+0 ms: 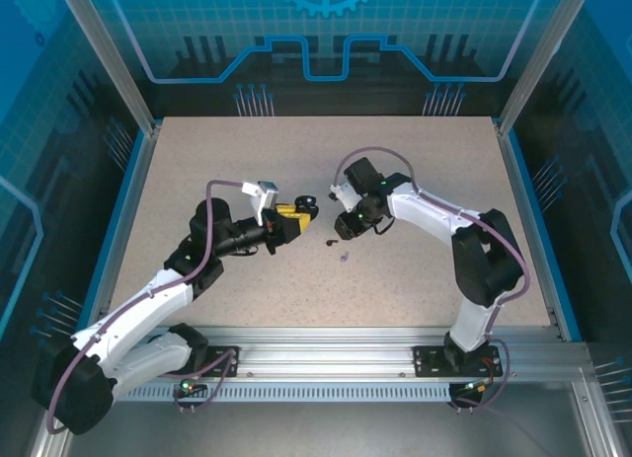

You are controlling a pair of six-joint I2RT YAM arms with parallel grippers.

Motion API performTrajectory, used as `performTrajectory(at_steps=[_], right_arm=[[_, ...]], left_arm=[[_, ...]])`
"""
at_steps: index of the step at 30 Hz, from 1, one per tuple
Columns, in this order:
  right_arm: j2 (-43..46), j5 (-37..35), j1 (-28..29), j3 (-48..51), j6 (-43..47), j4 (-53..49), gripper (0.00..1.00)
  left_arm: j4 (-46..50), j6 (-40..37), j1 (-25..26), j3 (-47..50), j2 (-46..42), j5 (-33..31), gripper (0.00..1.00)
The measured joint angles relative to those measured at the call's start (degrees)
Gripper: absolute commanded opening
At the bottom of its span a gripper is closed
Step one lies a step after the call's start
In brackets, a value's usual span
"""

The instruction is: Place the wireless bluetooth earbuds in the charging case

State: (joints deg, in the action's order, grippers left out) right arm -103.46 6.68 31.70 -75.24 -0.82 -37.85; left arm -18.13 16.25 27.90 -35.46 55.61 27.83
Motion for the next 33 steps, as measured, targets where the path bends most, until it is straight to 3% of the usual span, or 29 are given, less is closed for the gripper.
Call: performTrajectory(at_steps=[15,33], right_arm=[[-10.21,-2.34,1.75,-5.31,0.02,0.22,0.28],[-13.99,-6.67,2.93,-7.26,0.02,-0.09,0.28]], left_arm=[[-0.15,0.35,0.0,0.87,-0.09,-0.04,0.03],[-0.15,0.37,0.0,1.14,-0.09,-0.24,0.03]])
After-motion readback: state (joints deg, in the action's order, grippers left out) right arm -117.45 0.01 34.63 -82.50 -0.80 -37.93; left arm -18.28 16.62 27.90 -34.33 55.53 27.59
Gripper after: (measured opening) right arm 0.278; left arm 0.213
